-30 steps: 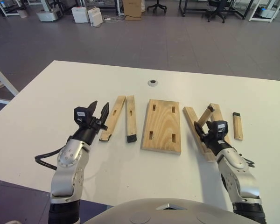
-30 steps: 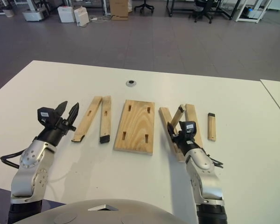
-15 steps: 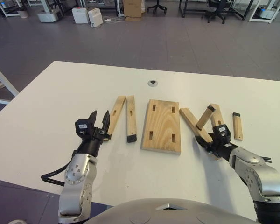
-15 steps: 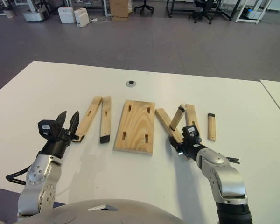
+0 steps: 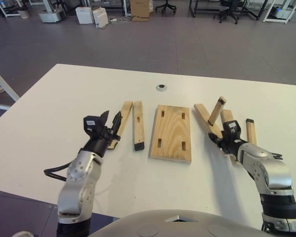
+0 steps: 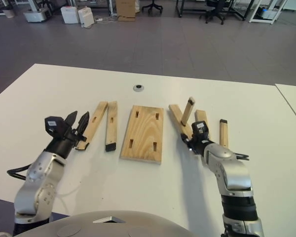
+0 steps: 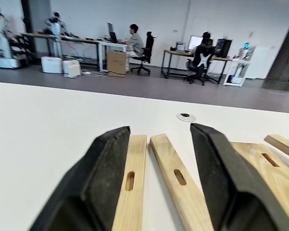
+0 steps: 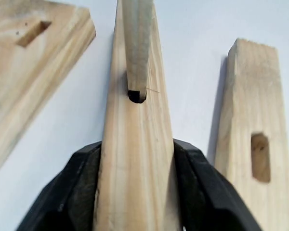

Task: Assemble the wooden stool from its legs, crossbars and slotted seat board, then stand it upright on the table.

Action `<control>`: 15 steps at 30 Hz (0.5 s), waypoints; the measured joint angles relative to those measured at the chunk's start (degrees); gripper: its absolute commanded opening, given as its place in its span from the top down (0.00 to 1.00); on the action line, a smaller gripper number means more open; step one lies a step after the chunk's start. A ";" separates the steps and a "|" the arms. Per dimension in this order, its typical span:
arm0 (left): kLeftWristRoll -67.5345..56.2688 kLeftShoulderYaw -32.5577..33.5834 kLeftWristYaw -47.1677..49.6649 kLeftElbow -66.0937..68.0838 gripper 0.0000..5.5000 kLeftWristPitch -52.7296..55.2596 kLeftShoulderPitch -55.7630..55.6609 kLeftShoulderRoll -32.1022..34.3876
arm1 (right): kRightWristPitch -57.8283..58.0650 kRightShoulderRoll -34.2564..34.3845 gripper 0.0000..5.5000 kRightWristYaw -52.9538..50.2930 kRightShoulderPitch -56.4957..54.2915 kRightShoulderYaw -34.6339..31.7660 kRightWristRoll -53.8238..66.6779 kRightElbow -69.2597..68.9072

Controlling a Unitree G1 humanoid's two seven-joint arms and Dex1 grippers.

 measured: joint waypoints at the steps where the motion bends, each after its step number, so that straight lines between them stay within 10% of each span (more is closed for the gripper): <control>1: -6.04 3.35 -1.24 0.42 0.58 1.53 -3.82 0.79 | -2.31 -0.21 0.62 0.14 -2.84 -0.44 -0.25 1.13; 15: -42.78 11.11 -7.77 27.41 0.45 32.31 -48.05 14.92 | -10.19 8.29 0.62 8.43 -20.77 2.94 14.65 -8.59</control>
